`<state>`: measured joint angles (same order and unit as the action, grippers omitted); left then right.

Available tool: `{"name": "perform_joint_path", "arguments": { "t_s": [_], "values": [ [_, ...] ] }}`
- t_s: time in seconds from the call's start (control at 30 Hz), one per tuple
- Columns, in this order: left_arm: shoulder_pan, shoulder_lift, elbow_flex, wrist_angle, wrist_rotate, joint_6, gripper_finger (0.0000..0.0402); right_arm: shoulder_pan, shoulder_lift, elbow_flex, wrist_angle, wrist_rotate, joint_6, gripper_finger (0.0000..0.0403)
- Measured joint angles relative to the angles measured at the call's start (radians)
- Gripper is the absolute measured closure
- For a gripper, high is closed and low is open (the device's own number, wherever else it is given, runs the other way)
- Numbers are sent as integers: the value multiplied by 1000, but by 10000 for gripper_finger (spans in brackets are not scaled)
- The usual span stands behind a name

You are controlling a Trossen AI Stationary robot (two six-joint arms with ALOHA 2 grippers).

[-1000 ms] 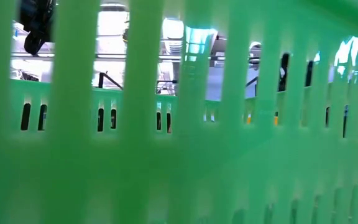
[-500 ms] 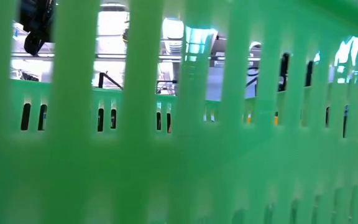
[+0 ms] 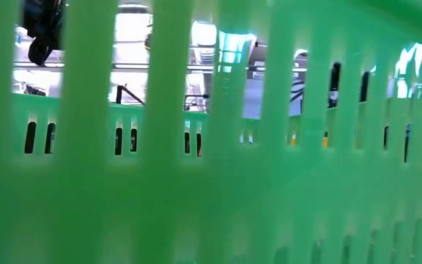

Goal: Stack baskets on shelf by color
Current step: Put the top right green bin on the shelf

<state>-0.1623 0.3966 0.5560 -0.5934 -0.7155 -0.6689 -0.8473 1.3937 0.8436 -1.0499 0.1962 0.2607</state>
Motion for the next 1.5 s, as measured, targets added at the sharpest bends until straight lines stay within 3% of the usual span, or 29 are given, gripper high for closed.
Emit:
{"name": "perform_joint_path", "arguments": {
  "t_s": [0.17, 0.4, 0.77, 1.03, 1.17, 1.5],
  "values": [
    [0, 0, 0, 0, 0, 2, 401, 52, -13, 0, -97, 15, 171, 205],
    [0, 0, 0, 0, -1, 2, 401, 150, -48, 0, -101, 16, 428, 203],
    [0, 0, 0, -33, 16, 9, 401, 302, -58, -8, -249, 94, 772, 198],
    [0, 0, 0, -47, 31, 23, 401, 430, -166, -156, -11, 56, 1049, 194],
    [0, 0, 0, -47, 31, 32, 401, 455, -231, -231, 28, 51, 1150, 194],
    [0, 0, 0, -47, 31, 40, 402, 391, -282, -308, 131, 64, 1151, 196]
  ]
}}
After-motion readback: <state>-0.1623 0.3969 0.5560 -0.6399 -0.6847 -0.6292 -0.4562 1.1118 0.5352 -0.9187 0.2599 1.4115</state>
